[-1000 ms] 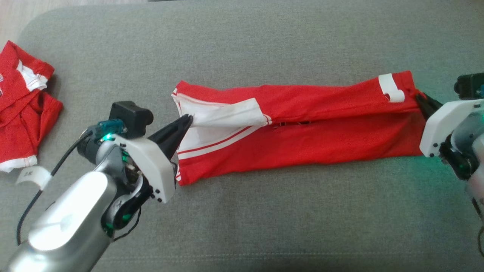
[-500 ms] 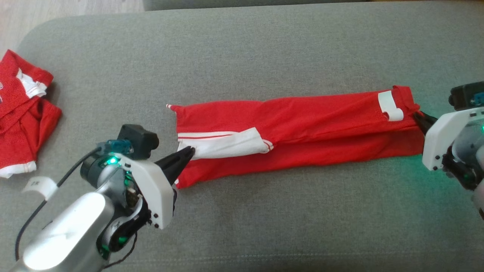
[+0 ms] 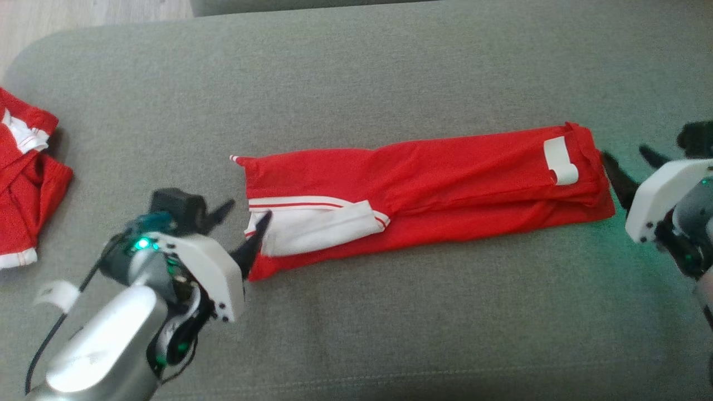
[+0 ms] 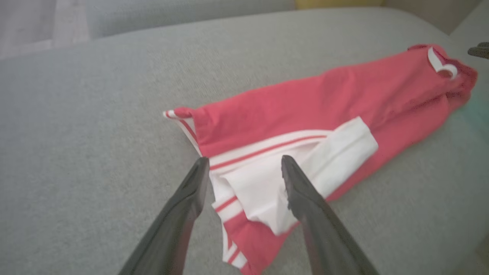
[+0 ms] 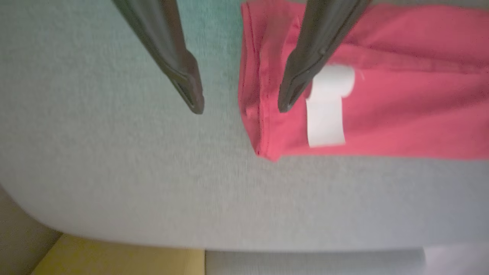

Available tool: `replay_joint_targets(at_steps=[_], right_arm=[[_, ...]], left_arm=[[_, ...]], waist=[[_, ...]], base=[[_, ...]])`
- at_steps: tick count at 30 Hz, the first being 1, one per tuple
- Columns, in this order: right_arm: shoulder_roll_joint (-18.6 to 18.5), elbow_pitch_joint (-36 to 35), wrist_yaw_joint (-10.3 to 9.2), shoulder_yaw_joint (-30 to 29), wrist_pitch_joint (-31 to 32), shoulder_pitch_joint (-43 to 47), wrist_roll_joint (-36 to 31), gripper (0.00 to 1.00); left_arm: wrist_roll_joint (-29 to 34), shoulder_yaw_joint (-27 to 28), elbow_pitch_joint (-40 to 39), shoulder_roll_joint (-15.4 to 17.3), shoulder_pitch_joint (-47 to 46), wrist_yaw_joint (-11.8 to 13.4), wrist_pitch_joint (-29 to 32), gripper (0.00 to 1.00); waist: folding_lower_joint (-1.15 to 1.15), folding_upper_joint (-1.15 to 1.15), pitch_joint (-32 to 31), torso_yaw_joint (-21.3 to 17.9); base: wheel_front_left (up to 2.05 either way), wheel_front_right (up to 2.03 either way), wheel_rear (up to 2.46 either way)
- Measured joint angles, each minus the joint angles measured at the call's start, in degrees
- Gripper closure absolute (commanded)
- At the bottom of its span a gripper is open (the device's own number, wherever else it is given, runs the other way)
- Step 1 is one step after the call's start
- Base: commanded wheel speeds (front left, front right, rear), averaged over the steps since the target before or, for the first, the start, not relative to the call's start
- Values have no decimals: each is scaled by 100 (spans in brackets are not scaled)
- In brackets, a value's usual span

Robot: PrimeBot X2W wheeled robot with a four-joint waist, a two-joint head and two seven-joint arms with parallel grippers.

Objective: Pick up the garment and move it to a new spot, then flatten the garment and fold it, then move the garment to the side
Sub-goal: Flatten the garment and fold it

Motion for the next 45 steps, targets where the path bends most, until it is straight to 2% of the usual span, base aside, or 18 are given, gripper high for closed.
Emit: replay_joint_targets(at_steps=[3, 5, 6, 10, 14, 19, 23, 28, 35, 42, 45], right_arm=[[165, -151, 0, -328, -565, -1, -89, 0], [299, -281, 0, -524, -939, 2, -216, 0], [299, -281, 0, -524, -939, 2, -216, 0], [593, -749, 0, -822, -1778, 67, -847, 0], [980, -1282, 0, -1151, -2405, 398, -1631, 0], [1545, -1783, 0, -1755, -2615, 1053, -2610, 0], [1952, -2003, 0, -2151, -2666, 1504, -3108, 0], [2327, -2126, 0, -2424, -2693, 1989, -3559, 0], [2491, -2121, 0, -2702, -2677, 2030, -3671, 0], [2568, -1212, 0, -3784, -1914, 1591, -3341, 0], [2546, -719, 0, -4038, -1544, 1179, -3211, 0]], left_arm=[[59, 326, 149, -166, 2, 297, -595, 0], [321, 498, 219, -216, -30, 534, -1111, 0], [321, 498, 219, -216, -30, 534, -1111, 0], [338, 1017, 298, -480, -84, 974, -1979, 0], [468, 1506, 162, -851, -13, 1272, -2220, 0], [1591, 2033, -352, -1238, 504, 1583, -2257, 0], [2113, 2315, -606, -1648, 1072, 1468, -2262, 0], [2568, 2472, -431, -2031, 1614, 1065, -2262, 0], [2883, 2786, -274, -2221, 1675, 659, -2262, 0], [3075, 2889, -155, -2375, 1505, 412, -2262, 0], [3173, 2909, -144, -2419, 1385, 313, -2262, 0]], waist=[[0, 0, -57, -37], [0, 0, -110, -53], [0, 0, -110, -53], [0, 0, -228, -73], [0, 0, -354, -66], [0, 0, -393, -11], [0, 0, -405, 61], [0, 0, -399, 131], [0, 0, -327, 164], [0, 0, -27, 190], [0, 0, 152, 217]], base=[[0, 0, 0], [0, 0, 0], [0, 0, 0], [0, 0, 0], [0, 0, 0], [0, 0, 0], [0, 0, 0], [0, 0, 0], [0, 0, 0], [0, 0, 0], [0, 0, 0]])
